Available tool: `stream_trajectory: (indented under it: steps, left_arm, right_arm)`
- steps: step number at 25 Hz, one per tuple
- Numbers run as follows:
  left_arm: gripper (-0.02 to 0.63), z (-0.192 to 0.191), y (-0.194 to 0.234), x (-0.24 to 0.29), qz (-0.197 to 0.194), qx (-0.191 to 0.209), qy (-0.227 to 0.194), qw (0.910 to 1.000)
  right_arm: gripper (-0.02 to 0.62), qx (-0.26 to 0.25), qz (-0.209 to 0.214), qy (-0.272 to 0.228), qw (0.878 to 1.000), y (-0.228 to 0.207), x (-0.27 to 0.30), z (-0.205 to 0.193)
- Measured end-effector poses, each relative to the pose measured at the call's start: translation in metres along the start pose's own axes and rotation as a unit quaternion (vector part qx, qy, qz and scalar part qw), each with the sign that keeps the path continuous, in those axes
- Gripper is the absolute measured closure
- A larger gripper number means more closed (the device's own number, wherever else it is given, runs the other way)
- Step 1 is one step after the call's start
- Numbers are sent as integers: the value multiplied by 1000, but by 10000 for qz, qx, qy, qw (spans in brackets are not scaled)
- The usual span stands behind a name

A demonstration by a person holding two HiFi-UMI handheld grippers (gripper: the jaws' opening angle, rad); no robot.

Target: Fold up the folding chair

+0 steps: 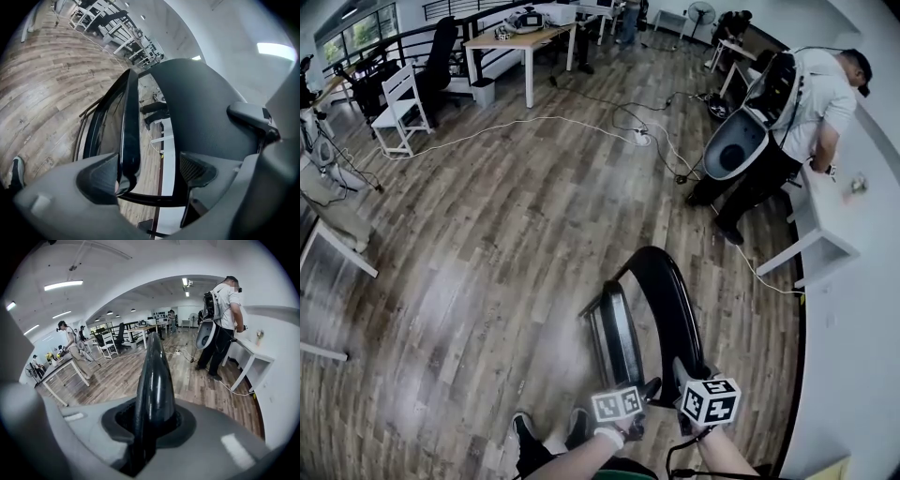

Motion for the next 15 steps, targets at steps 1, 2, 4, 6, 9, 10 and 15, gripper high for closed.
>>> stream_trajectory:
  steps: [1,2,4,6,9,10,15]
  left_arm:
    - [189,0,-3,2,-20,4,22,10000]
    - [189,-1,-5,3,-40,13,43,10000]
    - [189,-1,-9,6,-70,54,70,9999]
    - [189,-2,-12,8,-81,105,82,9999]
    - [189,-4,-15,9,-86,144,64,9998]
    - [190,-4,-16,11,-107,142,65,9998]
    - [207,-6,-21,17,-367,10,140,9992]
  right_arm:
    - [526,-4,-9,2,10000,-1,-1,0]
    - [526,-4,-14,4,10000,-3,-1,1]
    - [526,2,-17,7,10000,-7,-2,2]
    - [525,10,-22,13,10000,-11,-3,3]
    - [525,22,-31,16,10000,-13,-5,2]
    - [525,19,-38,18,10000,-13,-5,2]
    - [523,-16,-49,26,10000,-16,-5,1]
Point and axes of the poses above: the fingertips, and each gripper's own axes: x forward along the fingers, y to its left, z out of its top, the point moved 2 cm from there along -x, backward along the fingers, and after that the axes turned 14 degrees about z, right-handed, at the moved point
